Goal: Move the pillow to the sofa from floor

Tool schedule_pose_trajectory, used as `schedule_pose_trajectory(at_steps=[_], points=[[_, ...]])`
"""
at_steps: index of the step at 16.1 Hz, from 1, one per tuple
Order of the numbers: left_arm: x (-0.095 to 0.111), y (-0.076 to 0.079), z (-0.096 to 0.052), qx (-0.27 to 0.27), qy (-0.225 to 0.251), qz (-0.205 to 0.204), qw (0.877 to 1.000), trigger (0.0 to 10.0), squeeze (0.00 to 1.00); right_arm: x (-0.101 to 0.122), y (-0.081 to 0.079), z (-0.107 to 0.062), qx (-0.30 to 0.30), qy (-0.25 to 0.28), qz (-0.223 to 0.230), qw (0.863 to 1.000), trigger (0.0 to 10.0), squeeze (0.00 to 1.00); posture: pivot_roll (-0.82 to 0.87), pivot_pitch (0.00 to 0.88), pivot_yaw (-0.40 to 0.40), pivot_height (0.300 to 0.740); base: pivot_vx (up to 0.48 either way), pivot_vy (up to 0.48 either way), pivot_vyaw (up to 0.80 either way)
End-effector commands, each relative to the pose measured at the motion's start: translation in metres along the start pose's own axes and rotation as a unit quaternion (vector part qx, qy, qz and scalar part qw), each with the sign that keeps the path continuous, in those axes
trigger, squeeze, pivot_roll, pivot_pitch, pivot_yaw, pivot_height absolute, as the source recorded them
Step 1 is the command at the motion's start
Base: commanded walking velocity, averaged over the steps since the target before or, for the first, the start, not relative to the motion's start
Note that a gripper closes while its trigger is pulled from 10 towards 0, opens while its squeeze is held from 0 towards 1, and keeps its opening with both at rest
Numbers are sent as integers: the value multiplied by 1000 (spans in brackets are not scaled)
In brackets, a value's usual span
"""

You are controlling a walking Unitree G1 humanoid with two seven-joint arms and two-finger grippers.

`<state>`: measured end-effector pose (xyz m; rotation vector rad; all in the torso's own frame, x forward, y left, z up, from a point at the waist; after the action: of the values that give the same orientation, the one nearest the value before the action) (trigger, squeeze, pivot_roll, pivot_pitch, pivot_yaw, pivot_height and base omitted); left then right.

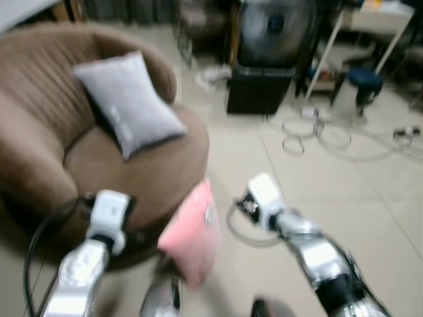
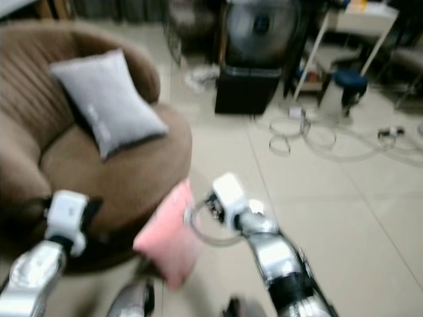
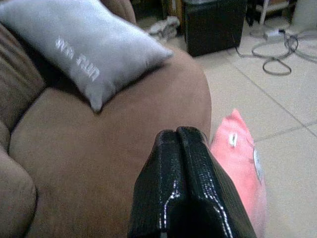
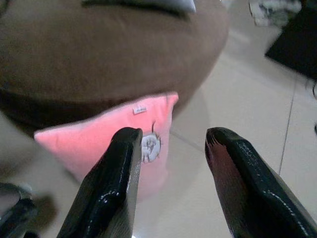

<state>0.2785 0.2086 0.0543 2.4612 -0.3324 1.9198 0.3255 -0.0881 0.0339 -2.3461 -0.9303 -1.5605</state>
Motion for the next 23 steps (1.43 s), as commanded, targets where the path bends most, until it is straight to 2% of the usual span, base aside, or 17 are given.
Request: schedule_pose_trajectory(at_steps=[1,9,11,12,16,23], points=[[4,13,3,-21,7,-2,1000,10000,0,-14,12,-7,-18,-18,4,1000,10000,0,141,0,-40,623,334,0,0],[6,17,4,-36,4,5,999,10000,0,-19,9,-13,-33,-17,23,999,10000,0,125,0,-14,623,334,0,-86],[6,17,4,-37,4,6,999,10000,0,-18,9,-13,-33,-16,21,999,10000,0,125,0,-14,623,334,0,-788],[6,17,4,-37,3,6,999,10000,0,-18,10,-13,-35,-17,8,999,10000,0,125,0,-14,623,334,0,0],[6,16,4,-34,7,3,999,10000,0,-20,11,-12,-34,-18,14,999,10000,0,128,0,-14,623,311,0,0],[5,16,5,-37,2,8,999,10000,0,-23,10,-12,-37,-21,19,999,10000,0,125,0,-11,623,0,0,0]])
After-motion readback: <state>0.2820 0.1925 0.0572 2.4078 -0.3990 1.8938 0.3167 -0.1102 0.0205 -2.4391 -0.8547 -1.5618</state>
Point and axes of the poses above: a point about 5 cm out from each wrist's last joint towards the gripper, its own z axis pointing out of the wrist towards the gripper, its own x axis along the axis of the wrist's last joint, y = z × x, the point moved 4 cm from there along z, pointing out of the wrist towards the gripper, and after that the axes turned 4 degrees about -z, right-handed, at the moved point
